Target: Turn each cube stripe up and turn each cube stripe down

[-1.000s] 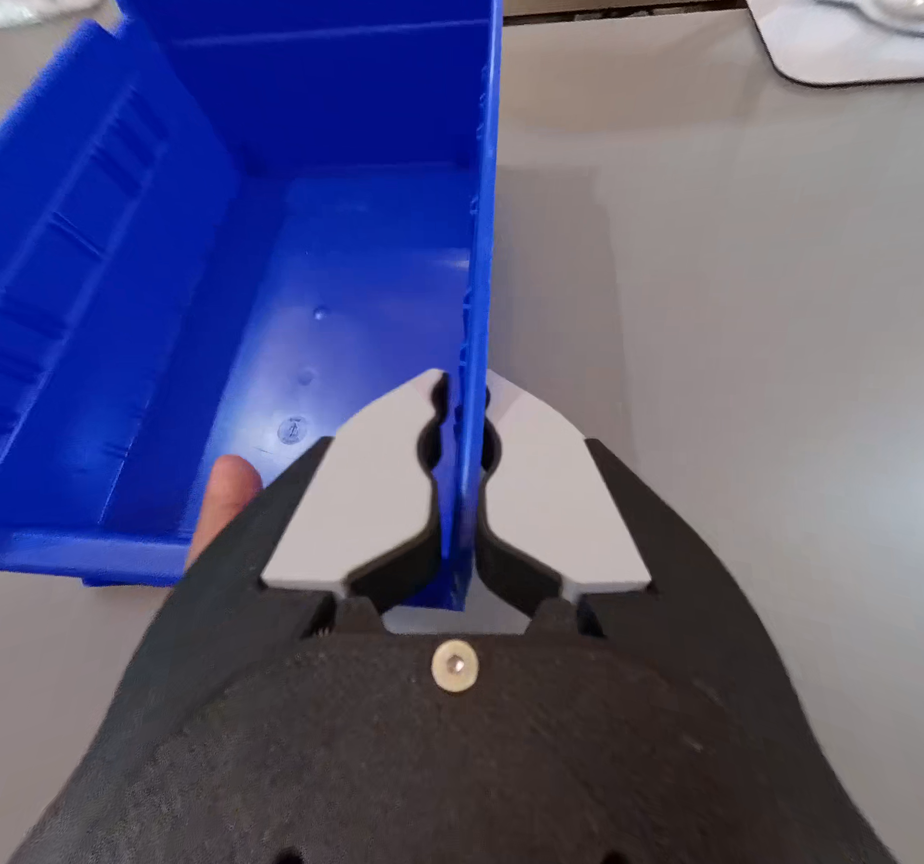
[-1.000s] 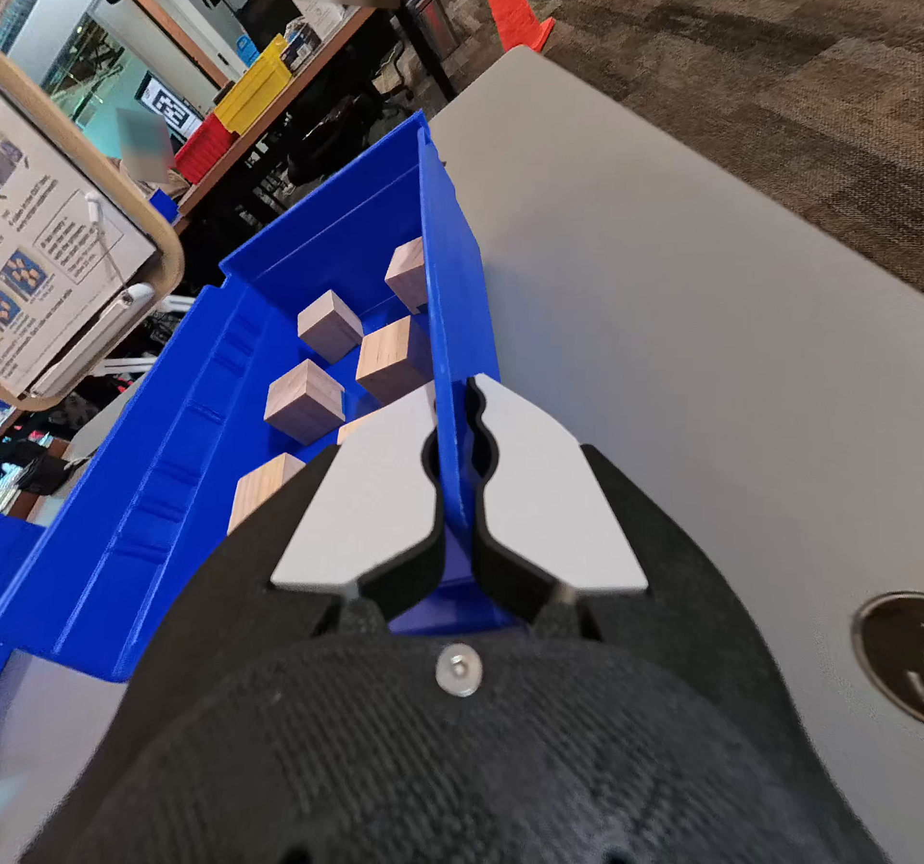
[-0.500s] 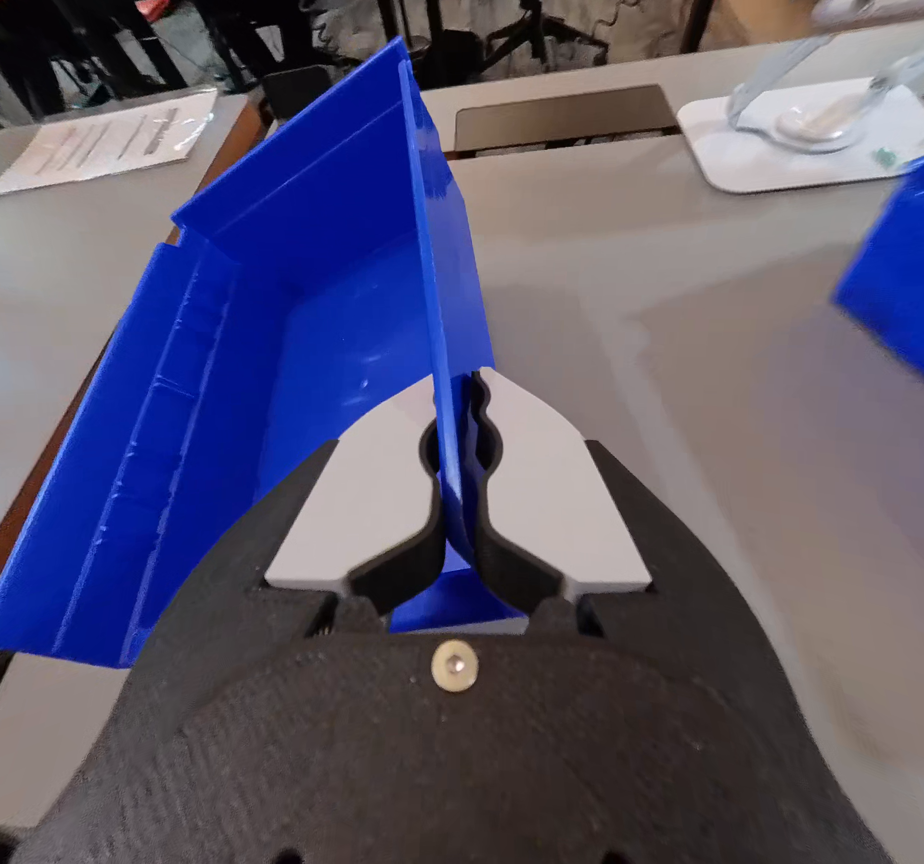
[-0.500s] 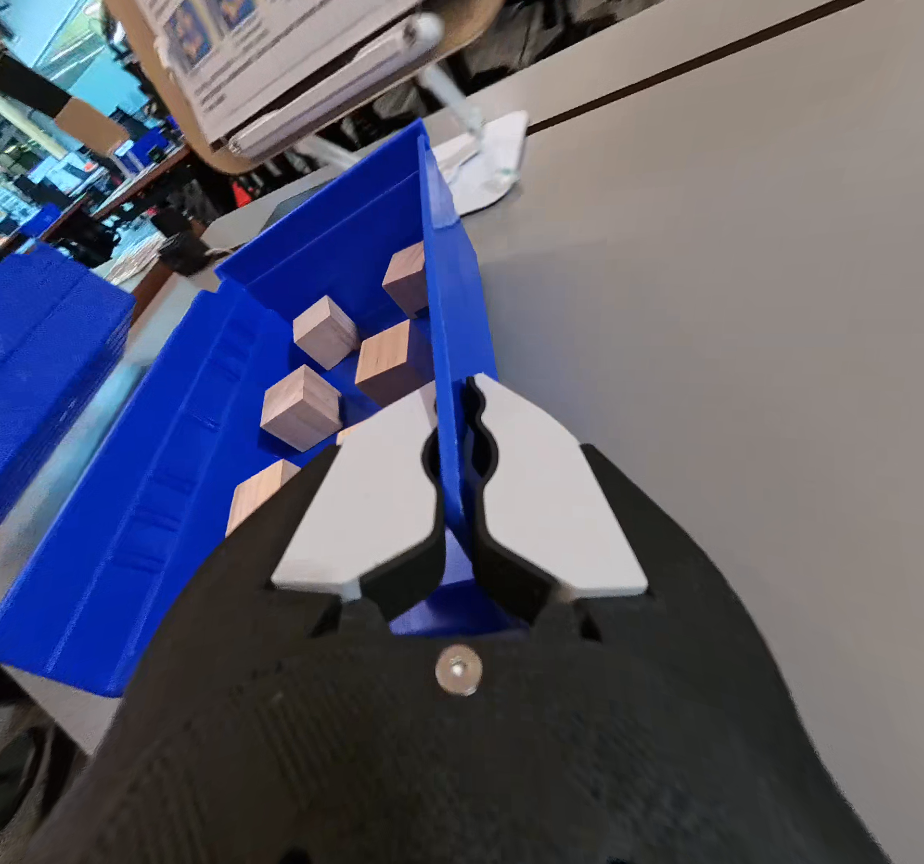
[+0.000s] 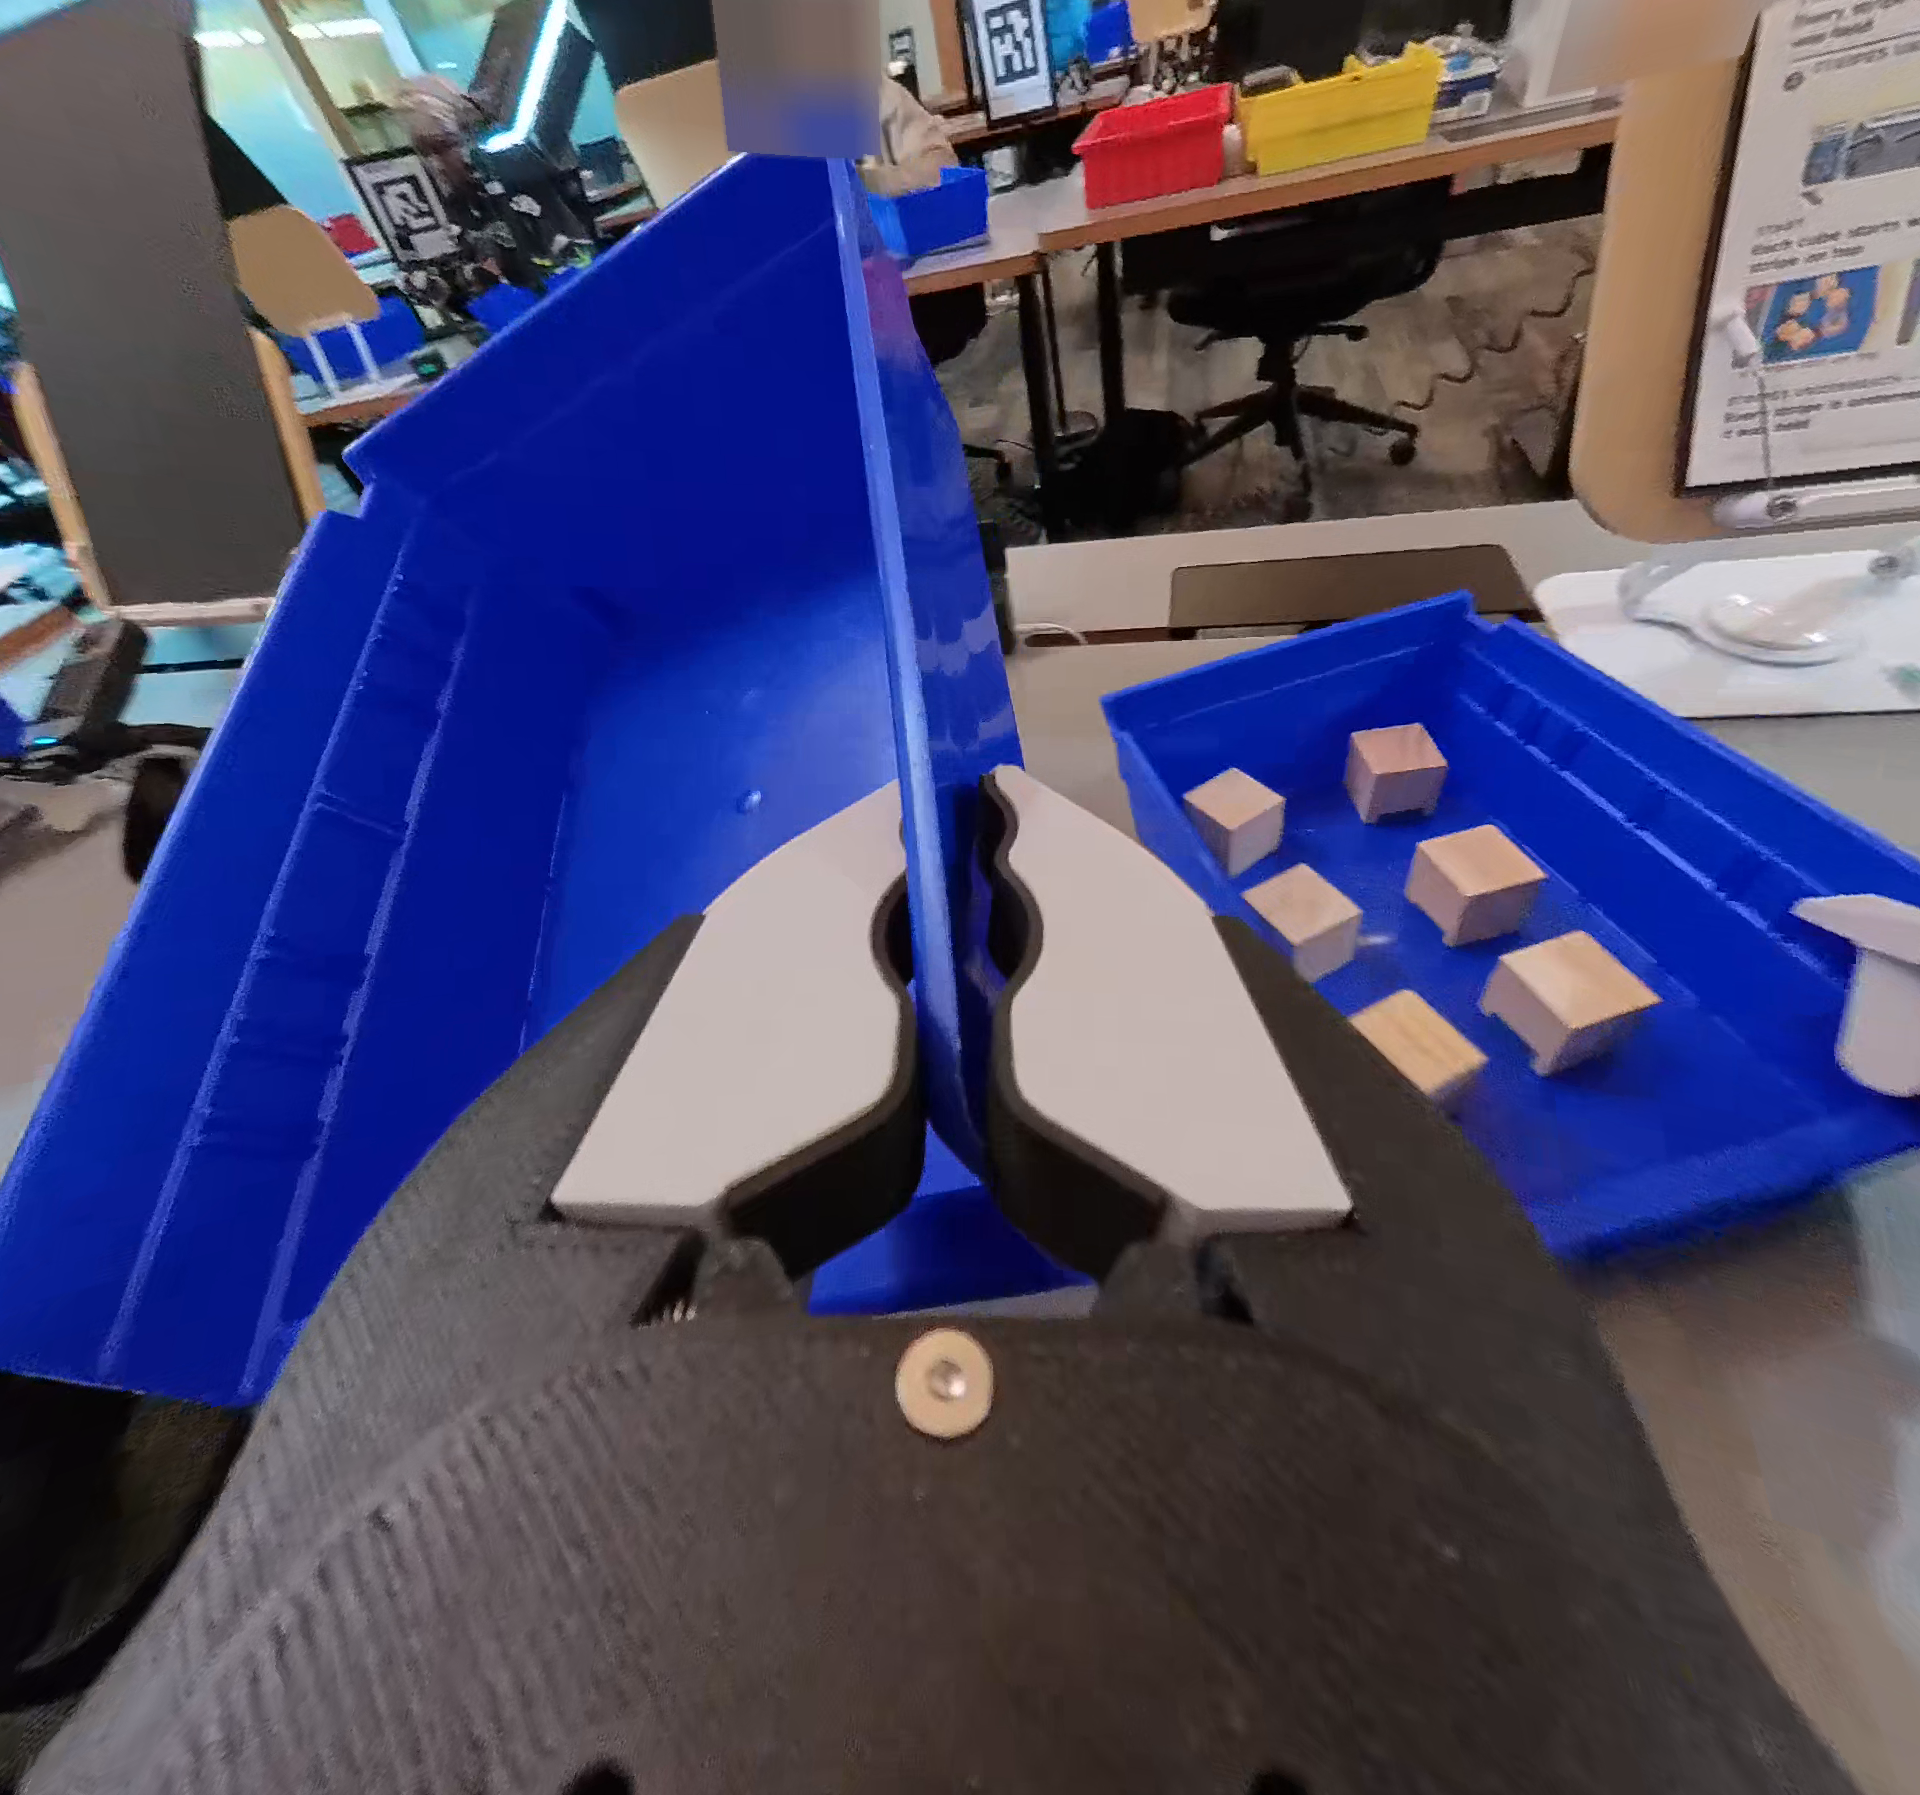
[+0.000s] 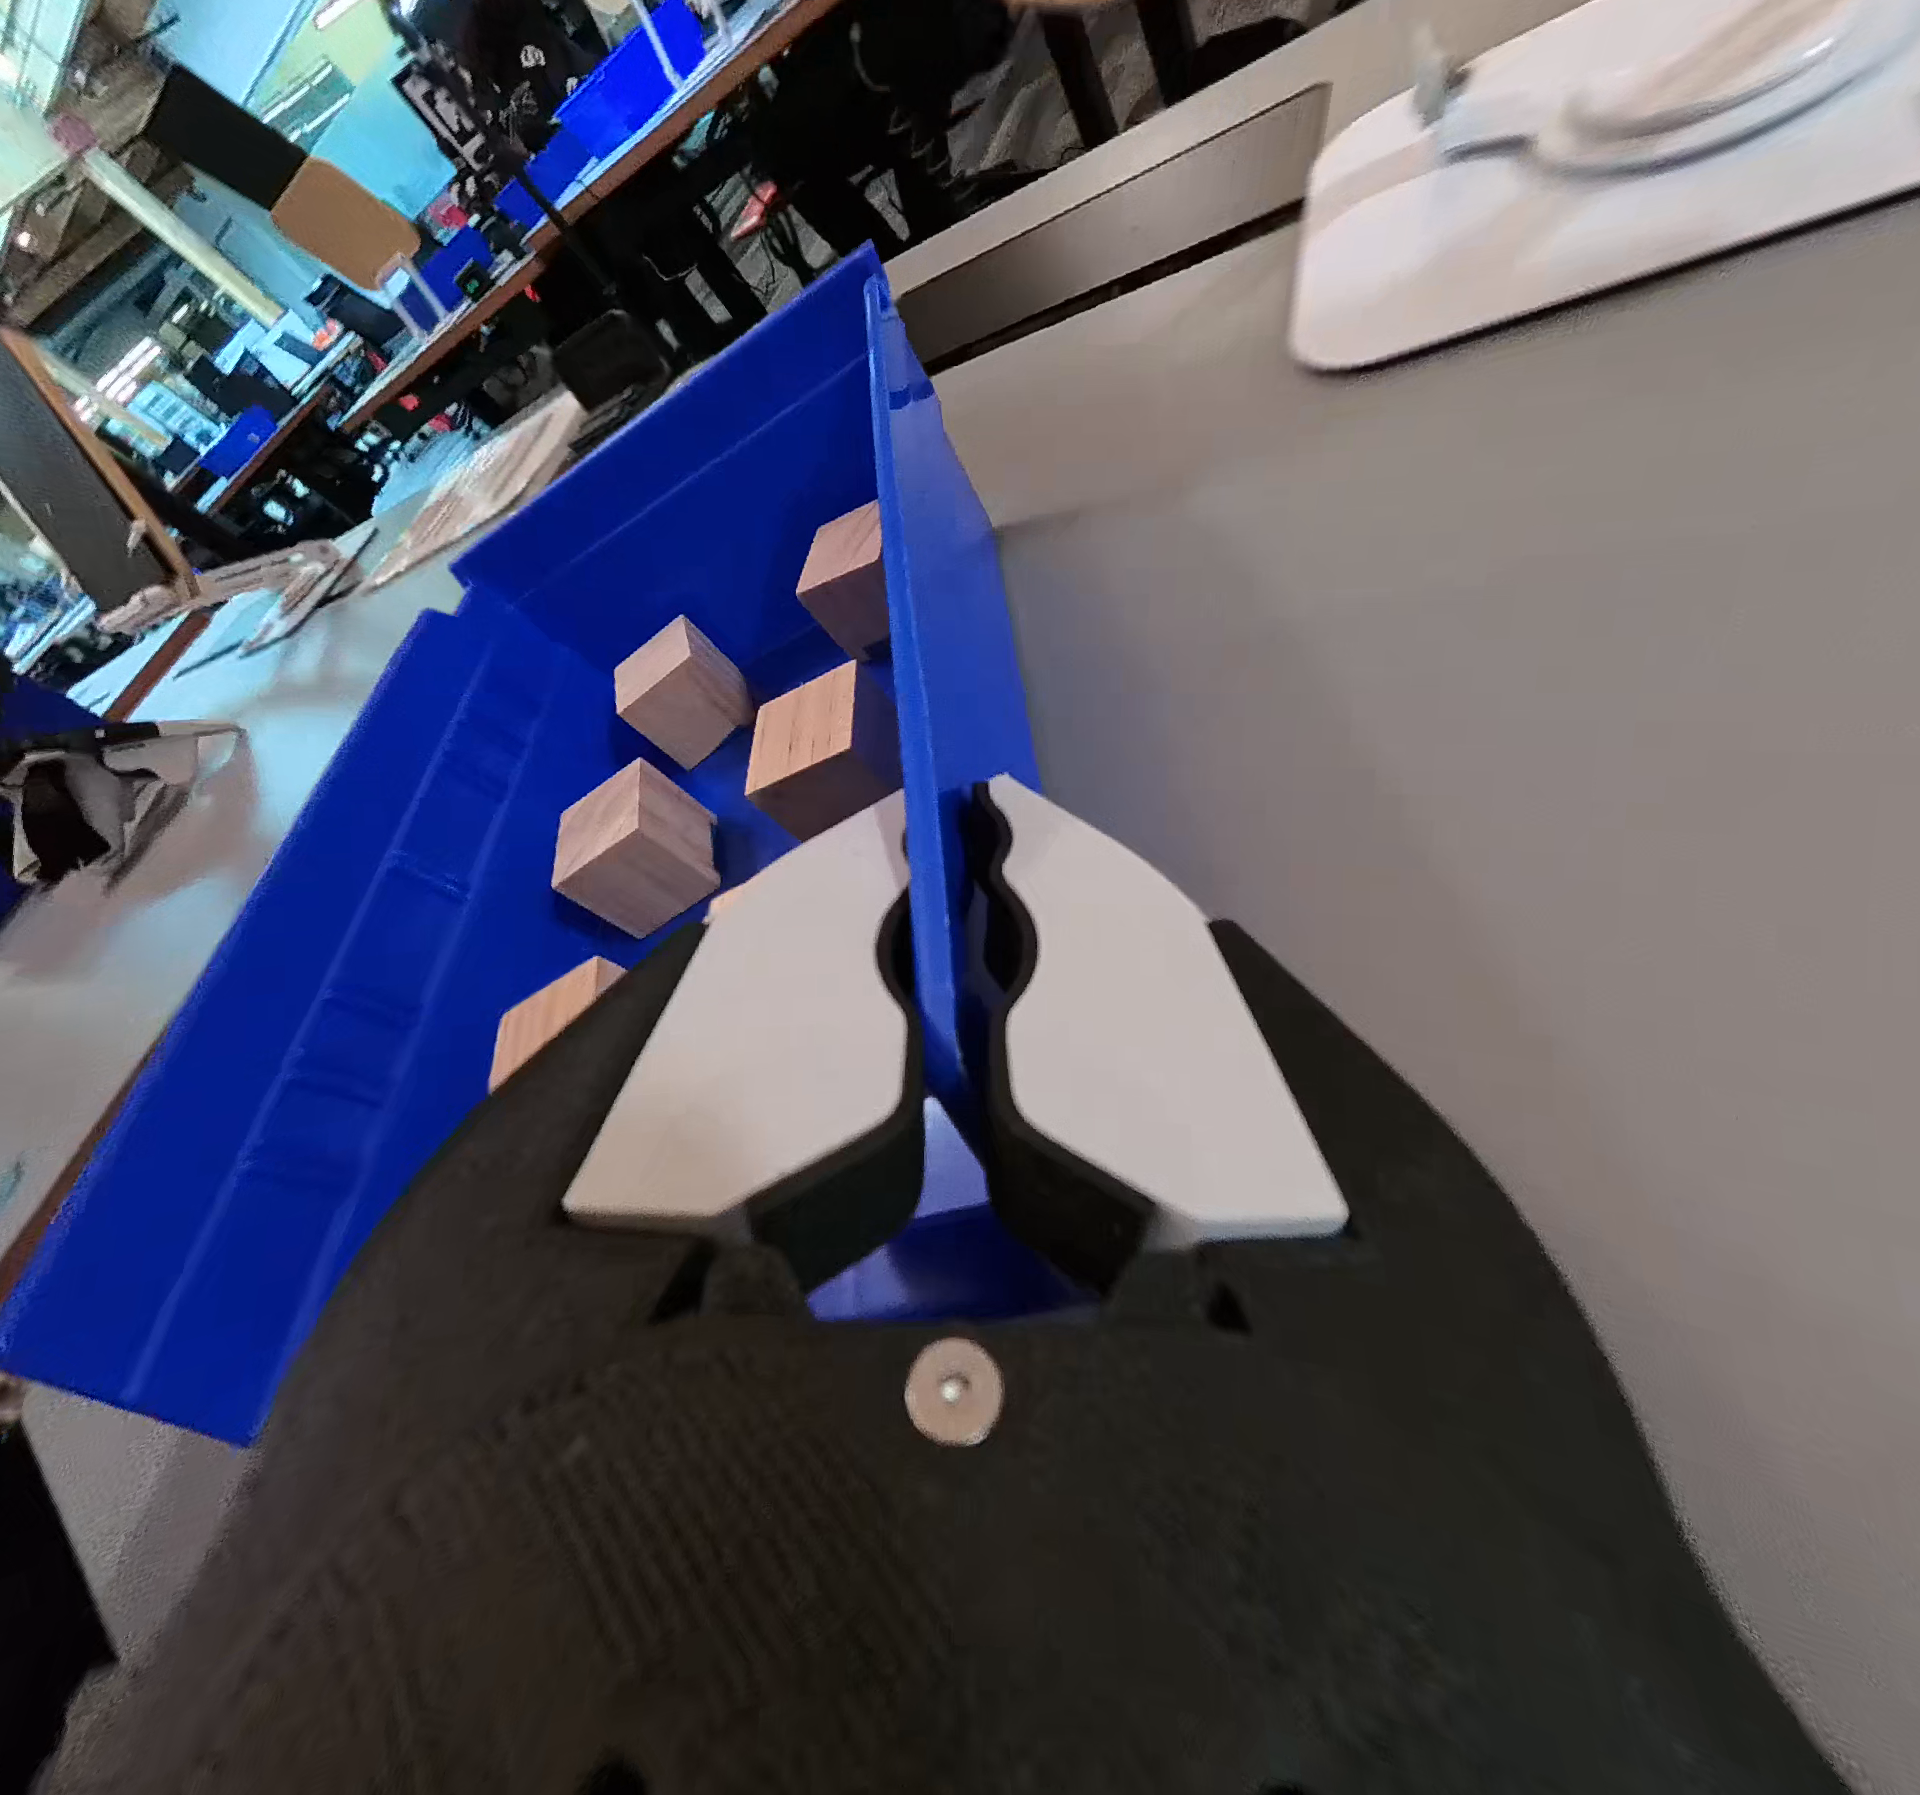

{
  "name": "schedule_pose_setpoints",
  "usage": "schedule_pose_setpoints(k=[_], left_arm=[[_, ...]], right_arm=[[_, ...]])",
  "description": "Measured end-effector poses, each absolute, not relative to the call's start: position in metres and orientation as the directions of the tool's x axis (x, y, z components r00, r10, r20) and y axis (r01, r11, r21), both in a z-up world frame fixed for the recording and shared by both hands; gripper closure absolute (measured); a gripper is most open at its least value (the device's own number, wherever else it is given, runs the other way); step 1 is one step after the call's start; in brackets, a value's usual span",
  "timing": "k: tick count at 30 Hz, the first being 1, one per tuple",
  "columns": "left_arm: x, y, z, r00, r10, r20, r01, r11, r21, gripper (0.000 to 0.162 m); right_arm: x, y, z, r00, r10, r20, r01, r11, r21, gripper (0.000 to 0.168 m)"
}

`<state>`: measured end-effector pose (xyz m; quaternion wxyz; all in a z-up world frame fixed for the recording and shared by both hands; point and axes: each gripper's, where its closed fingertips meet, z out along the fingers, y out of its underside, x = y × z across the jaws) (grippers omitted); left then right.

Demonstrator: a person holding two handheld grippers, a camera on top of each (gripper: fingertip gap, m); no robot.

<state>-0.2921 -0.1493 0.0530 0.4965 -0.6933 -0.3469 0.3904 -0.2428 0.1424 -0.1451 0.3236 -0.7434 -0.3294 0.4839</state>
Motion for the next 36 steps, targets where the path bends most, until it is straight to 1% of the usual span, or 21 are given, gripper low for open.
schedule_pose_setpoints(k=[5, 9, 12, 15, 17, 19, 21, 22, 23, 26, 28, 31, 33, 34, 35, 36], left_arm=[[-0.295, -0.171, 0.052, 0.394, 0.893, -0.219, 0.136, -0.292, -0.947, 0.156], [-0.303, -0.185, 0.05, 0.377, 0.905, -0.197, 0.13, -0.262, -0.956, 0.156], [-0.308, -0.192, 0.049, 0.373, 0.912, -0.172, 0.143, -0.239, -0.96, 0.156], [-0.31, -0.194, 0.046, 0.368, 0.914, -0.168, 0.147, -0.236, -0.961, 0.156], [-0.311, -0.19, 0.045, 0.369, 0.913, -0.176, 0.146, -0.244, -0.959, 0.156], [-0.309, -0.185, 0.045, 0.383, 0.905, -0.184, 0.141, -0.254, -0.957, 0.156], [-0.305, -0.176, 0.047, 0.408, 0.895, -0.181, 0.133, -0.254, -0.958, 0.156], [-0.302, -0.17, 0.049, 0.424, 0.888, -0.176, 0.127, -0.251, -0.96, 0.156], [-0.298, -0.162, 0.051, 0.443, 0.879, -0.174, 0.12, -0.25, -0.961, 0.156], [-0.282, -0.129, 0.057, 0.524, 0.836, -0.165, 0.089, -0.246, -0.965, 0.157], [-0.268, -0.1, 0.061, 0.593, 0.795, -0.128, 0.071, -0.21, -0.975, 0.157], [-0.241, -0.048, 0.057, 0.711, 0.699, -0.077, 0.068, -0.177, -0.982, 0.157], [-0.215, -0.008, 0.05, 0.781, 0.622, -0.059, 0.071, -0.182, -0.981, 0.157], [-0.199, 0.012, 0.045, 0.812, 0.581, -0.059, 0.068, -0.194, -0.979, 0.157], [-0.183, 0.033, 0.038, 0.842, 0.536, -0.063, 0.062, -0.212, -0.975, 0.157], [-0.165, 0.053, 0.03, 0.869, 0.49, -0.07, 0.051, -0.23, -0.972, 0.157]], right_arm=[[-0.293, 0.071, -0.143, 0.406, 0.76, -0.508, 0.119, -0.595, -0.795, 0.161], [-0.316, 0.031, -0.145, 0.463, 0.73, -0.503, 0.082, -0.6, -0.796, 0.16], [-0.331, 0.006, -0.148, 0.456, 0.701, -0.548, 0.072, -0.643, -0.763, 0.155], [-0.342, -0.013, -0.146, 0.445, 0.715, -0.54, 0.094, -0.636, -0.766, 0.151], [-0.349, -0.029, -0.138, 0.361, 0.754, -0.549, 0.114, -0.62, -0.776, 0.143], [-0.349, -0.037, -0.117, 0.241, 0.802, -0.546, 0.09, -0.579, -0.81, 0.127], [-0.338, -0.034, -0.093, 0.157, 0.815, -0.558, 0.053, -0.571, -0.819, 0.117], [-0.33, -0.031, -0.081, 0.11, 0.823, -0.557, 0.041, -0.564, -0.825, 0.109], [-0.318, -0.024, -0.069, 0.074, 0.831, -0.551, 0.03, -0.554, -0.832, 0.105], [-0.269, 0.017, -0.043, 0.017, 0.863, -0.504, 0.01, -0.504, -0.863, 0.098], [-0.229, 0.059, -0.043, 0.038, 0.888, -0.459, 0.033, -0.46, -0.887, 0.098], [-0.155, 0.127, -0.059, 0.087, 0.907, -0.412, 0.096, -0.419, -0.903, 0.096], [-0.099, 0.171, -0.069, 0.13, 0.917, -0.376, 0.107, -0.39, -0.914, 0.097], [-0.07, 0.19, -0.072, 0.154, 0.921, -0.358, 0.104, -0.375, -0.921, 0.102], [-0.041, 0.208, -0.078, 0.173, 0.923, -0.344, 0.117, -0.366, -0.923, 0.111], [-0.013, 0.223, -0.084, 0.19, 0.921, -0.341, 0.129, -0.368, -0.921, 0.116]])
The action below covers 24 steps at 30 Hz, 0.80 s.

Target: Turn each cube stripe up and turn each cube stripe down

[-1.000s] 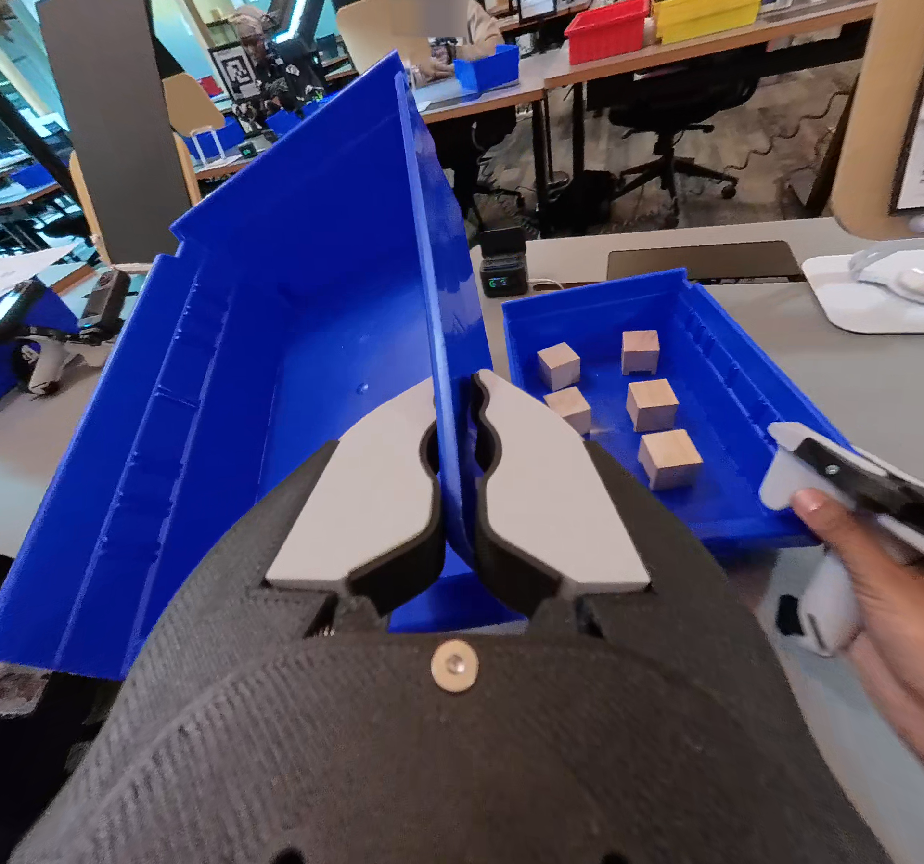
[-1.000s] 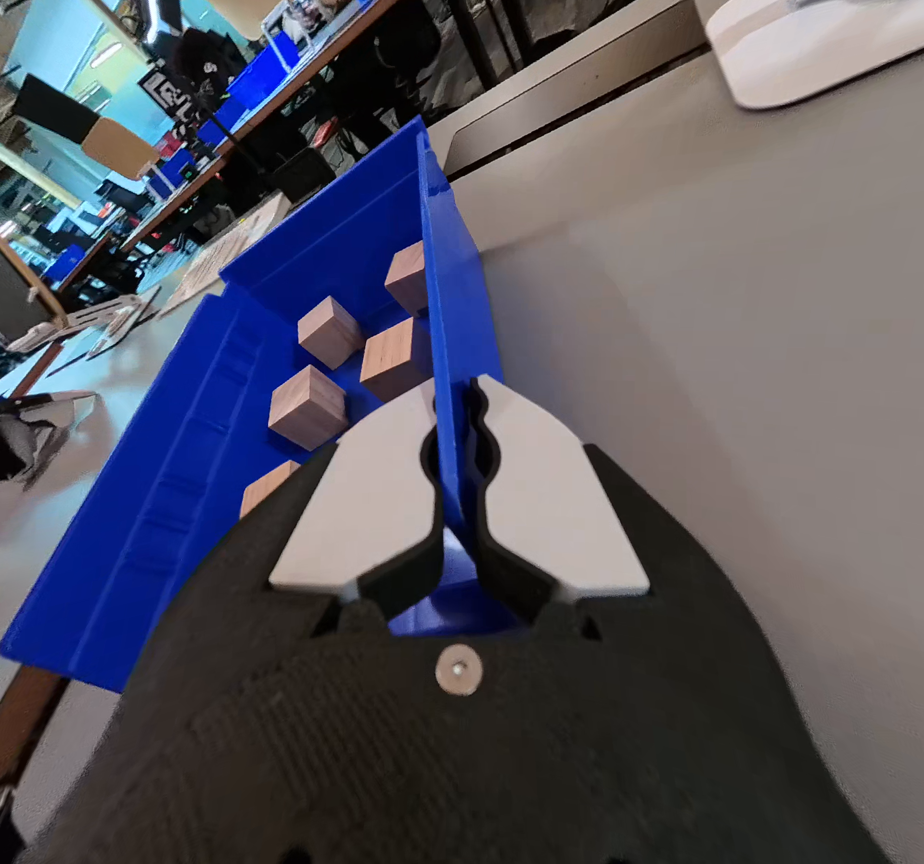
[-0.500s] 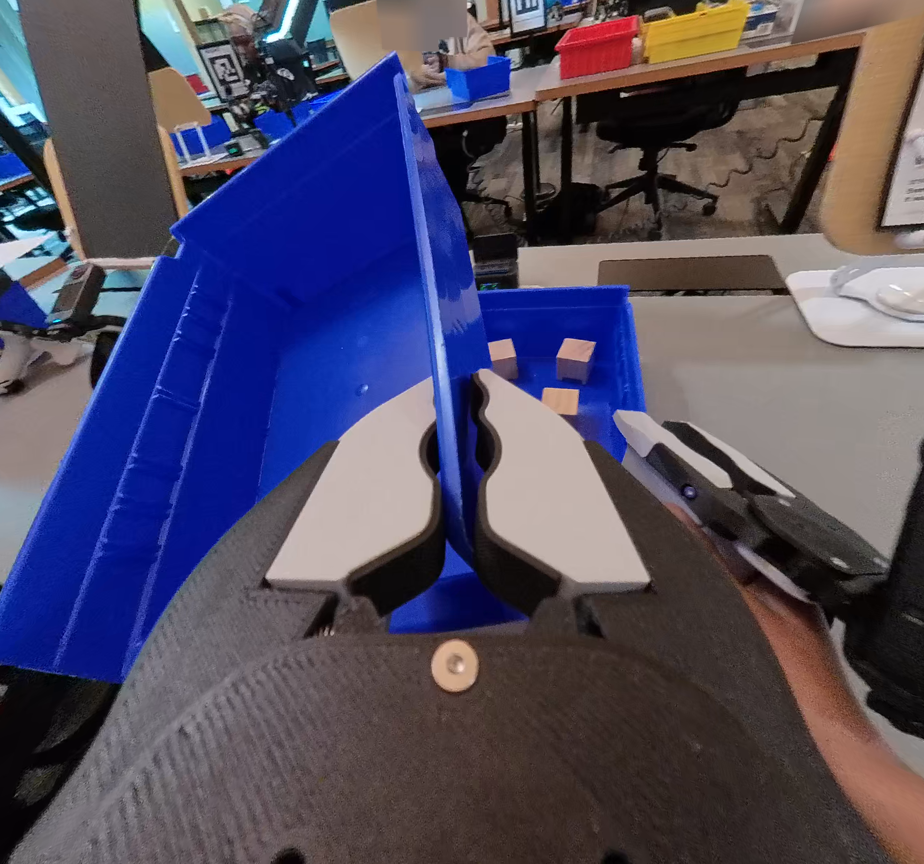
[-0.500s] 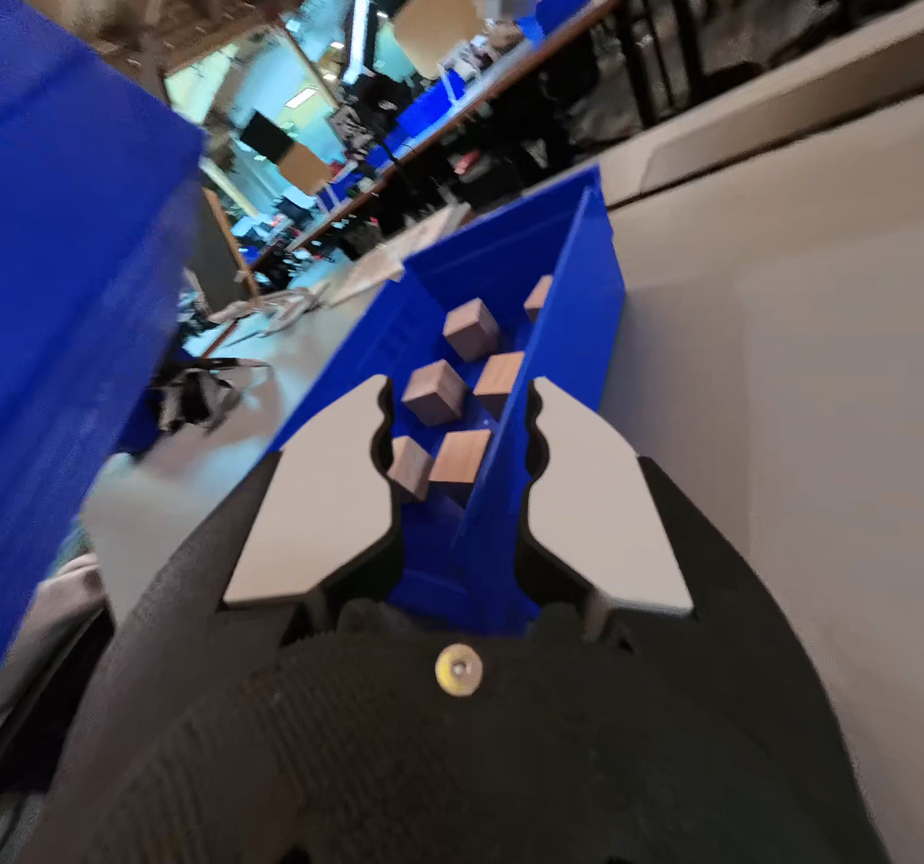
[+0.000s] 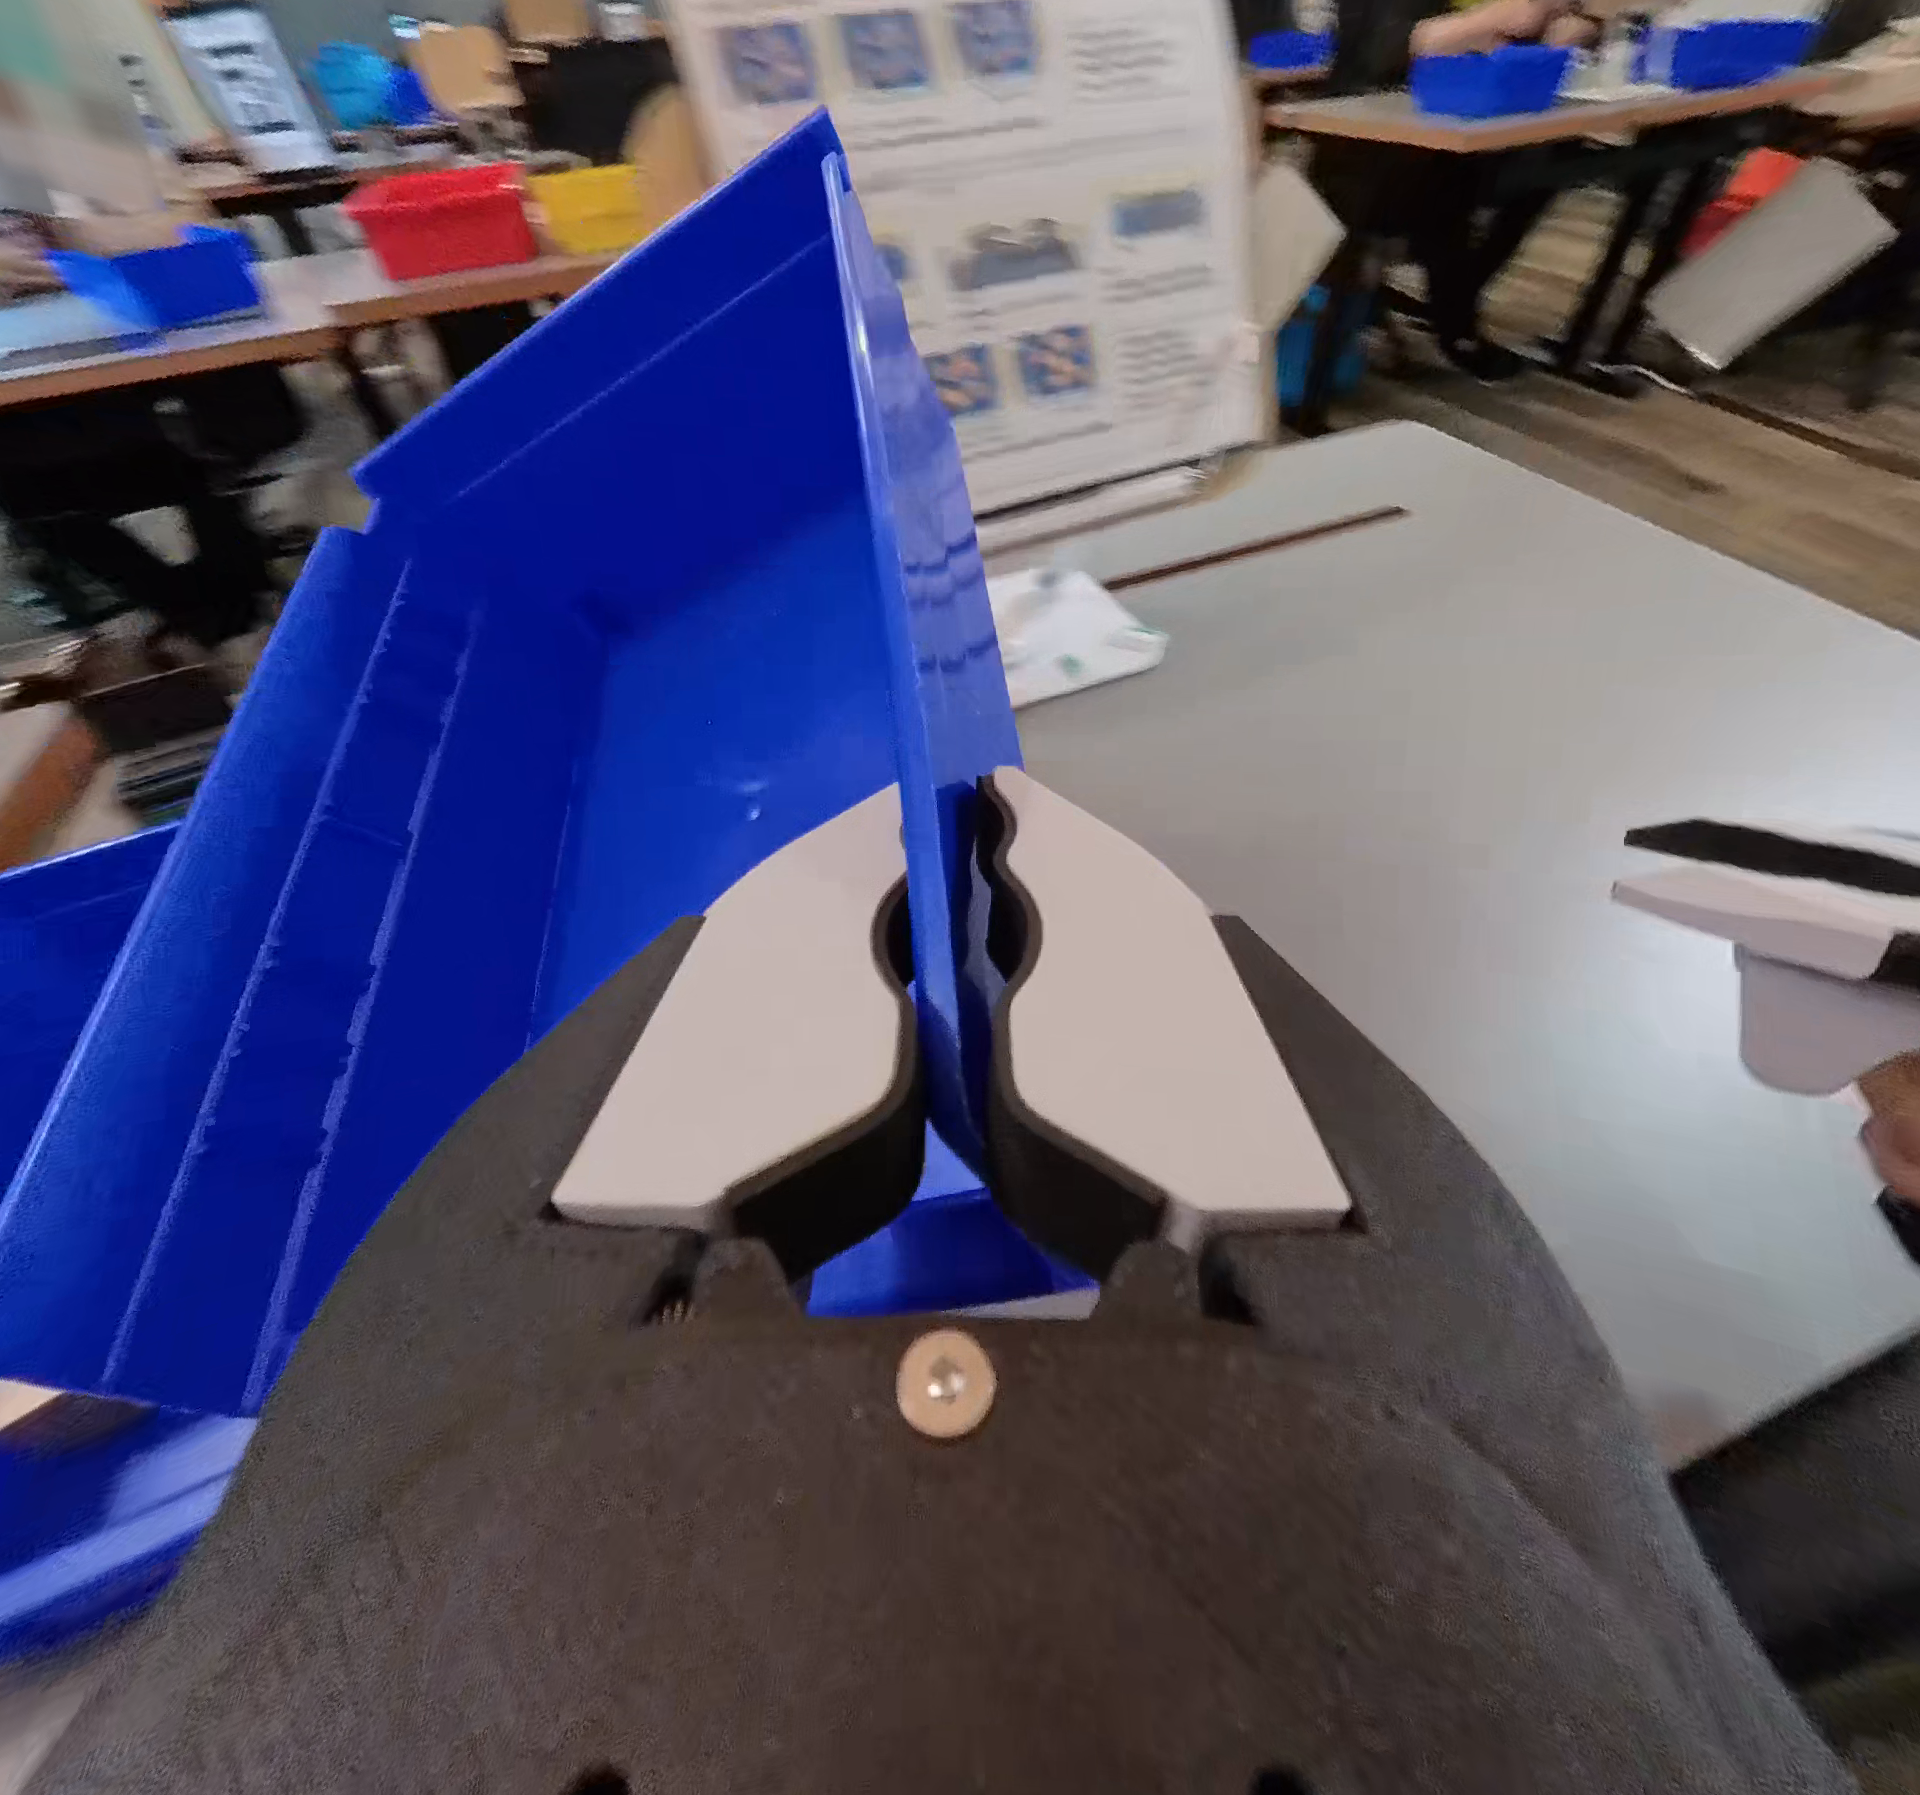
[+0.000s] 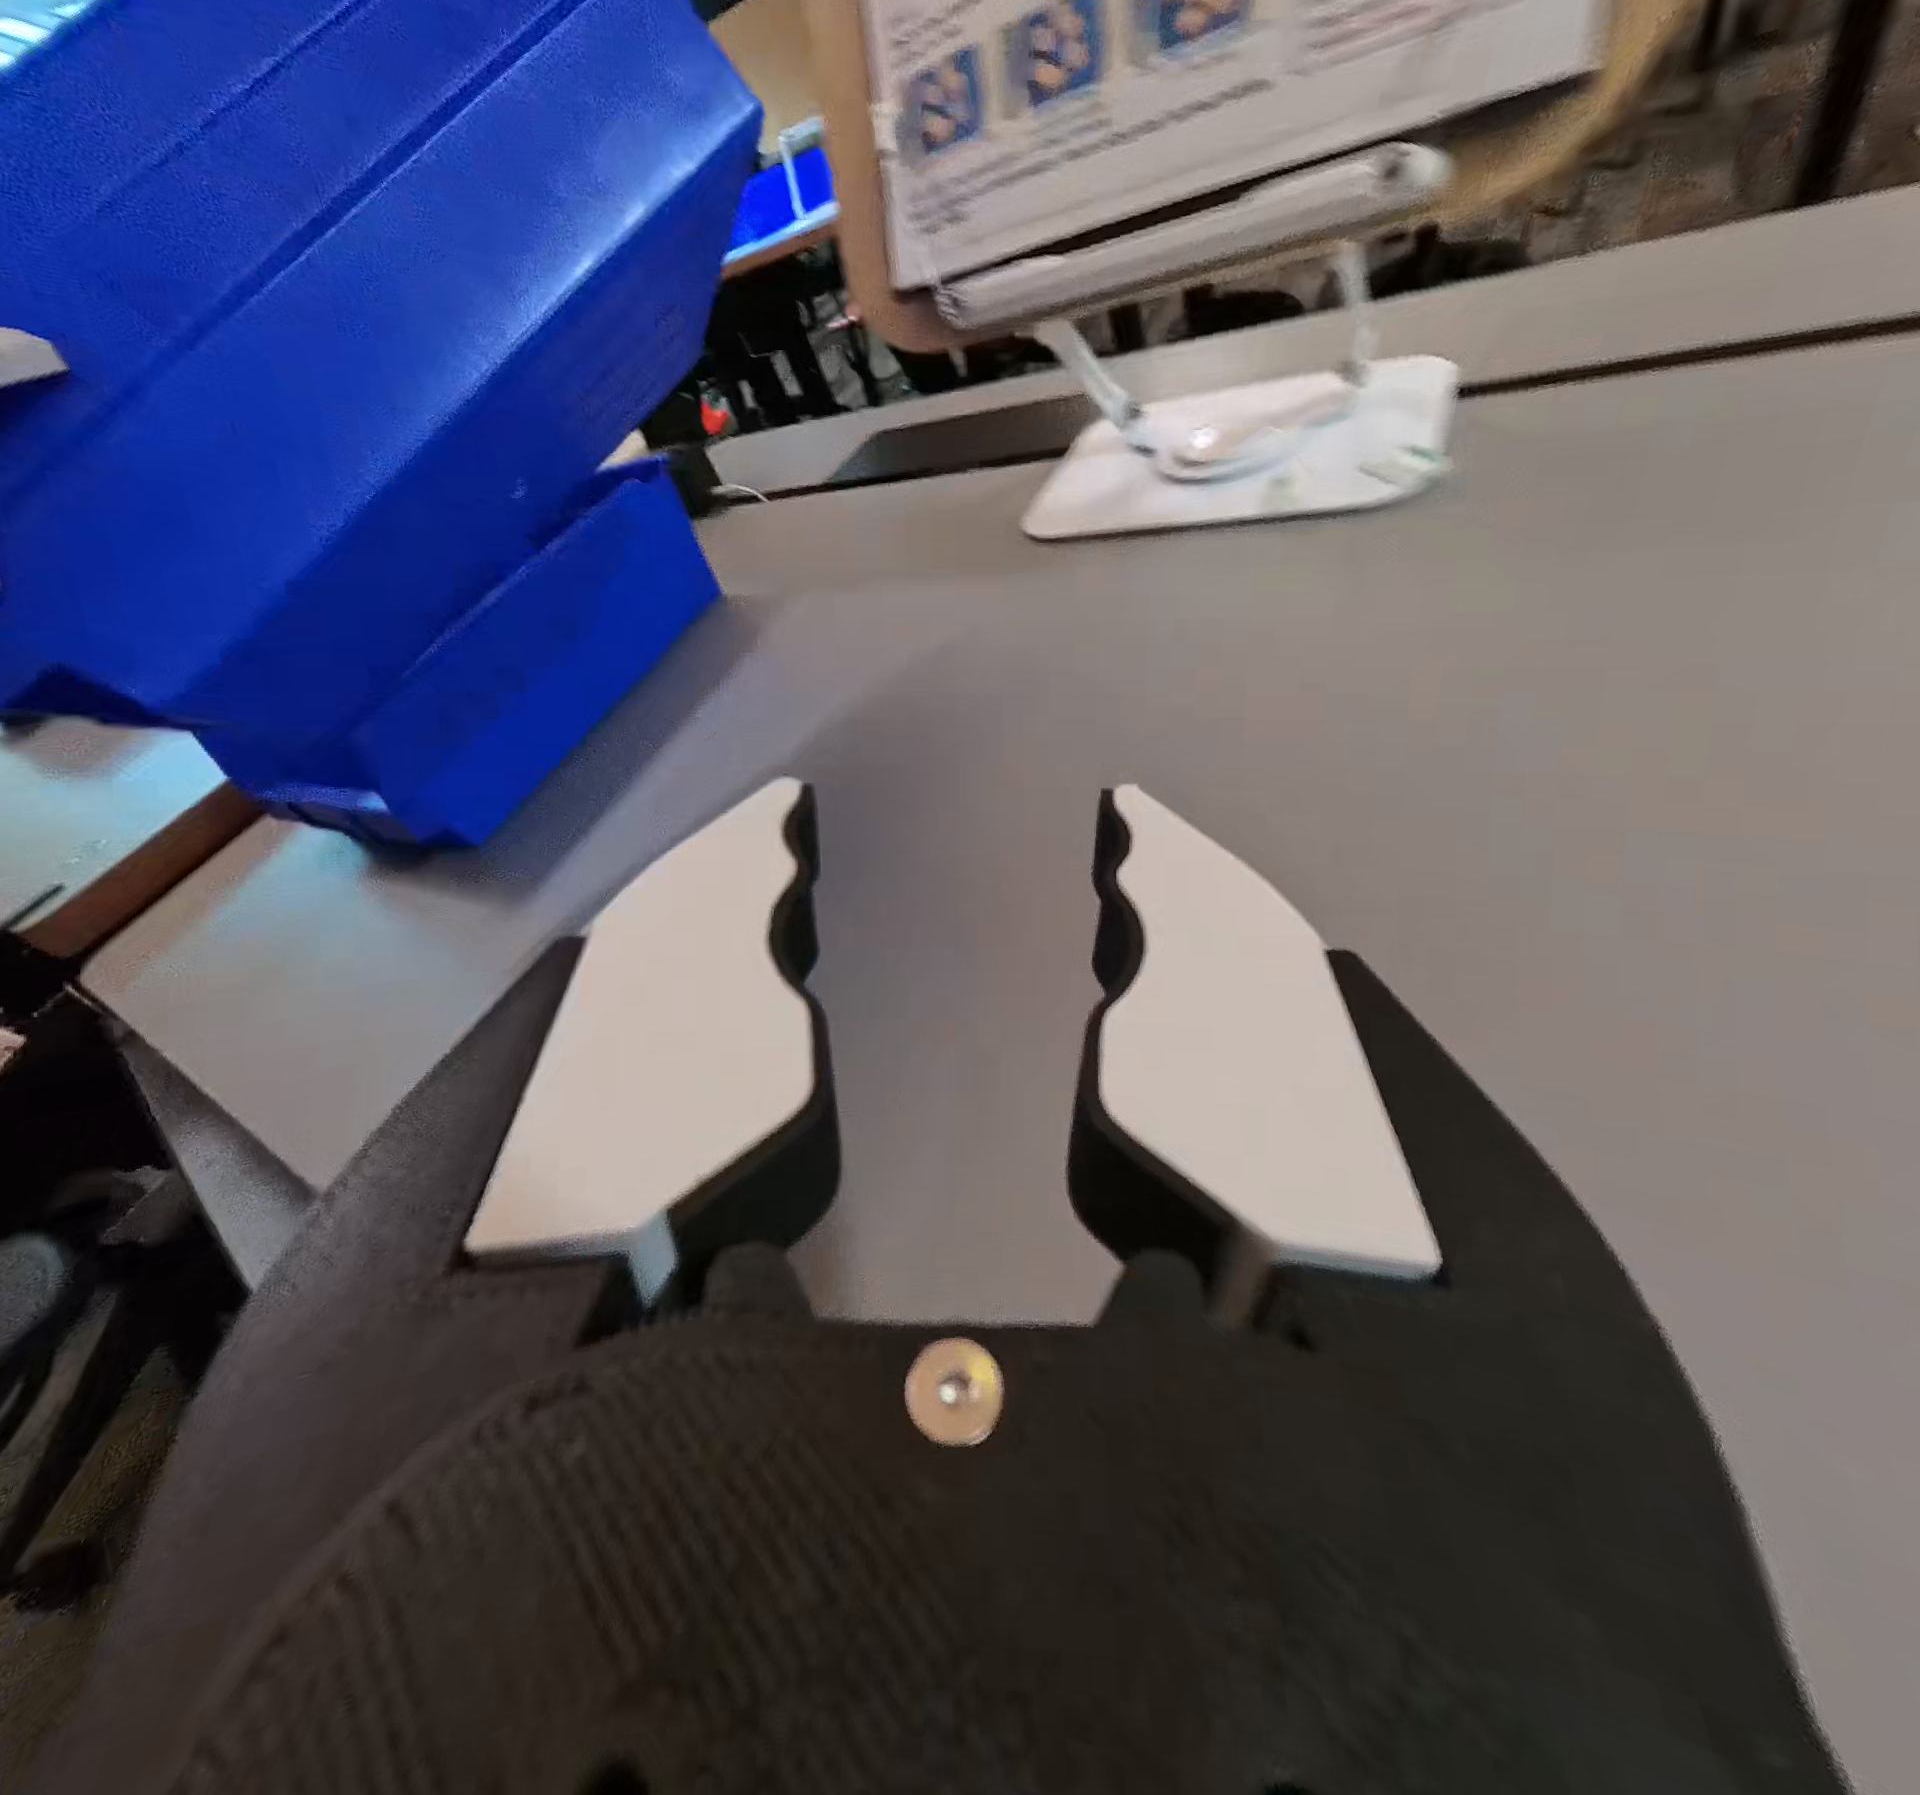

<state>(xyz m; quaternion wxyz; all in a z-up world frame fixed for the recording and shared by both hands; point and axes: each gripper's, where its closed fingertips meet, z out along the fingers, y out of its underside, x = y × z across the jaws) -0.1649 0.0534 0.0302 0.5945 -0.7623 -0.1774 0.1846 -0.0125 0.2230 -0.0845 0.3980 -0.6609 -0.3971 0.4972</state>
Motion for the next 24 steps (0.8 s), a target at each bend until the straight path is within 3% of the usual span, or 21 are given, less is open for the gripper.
schedule_pose_setpoints(k=[2, 5, 7, 10, 17, 24], left_arm=[[-0.129, 0.09, 0.014, 0.91, 0.407, -0.076, 0.03, -0.248, -0.968, 0.157], [-0.08, 0.137, -0.01, 0.951, 0.3, -0.074, 0.011, -0.271, -0.962, 0.157], [-0.053, 0.163, -0.027, 0.97, 0.221, -0.104, -0.032, -0.305, -0.952, 0.157], [-0.022, 0.196, -0.057, 0.983, 0.121, -0.139, -0.093, -0.332, -0.939, 0.156], [0.004, 0.243, -0.103, 0.984, -0.014, -0.177, -0.169, -0.378, -0.91, 0.157], [0.023, 0.27, -0.125, 0.972, -0.092, -0.215, -0.234, -0.387, -0.892, 0.157]], right_arm=[[0.036, 0.249, -0.092, 0.215, 0.879, -0.425, 0.092, -0.452, -0.887, 0.125], [0.077, 0.274, -0.077, 0.128, 0.761, -0.636, -0.017, -0.639, -0.769, 0.123], [0.098, 0.298, -0.084, 0.219, 0.768, -0.602, -0.066, -0.604, -0.795, 0.12], [0.122, 0.317, -0.111, 0.401, 0.791, -0.463, -0.002, -0.504, -0.864, 0.117], [0.145, 0.282, -0.122, 0.383, 0.7, -0.602, -0.043, -0.638, -0.769, 0.107], [0.158, 0.27, -0.136, 0.502, 0.75, -0.43, 0.055, -0.524, -0.85, 0.107]])
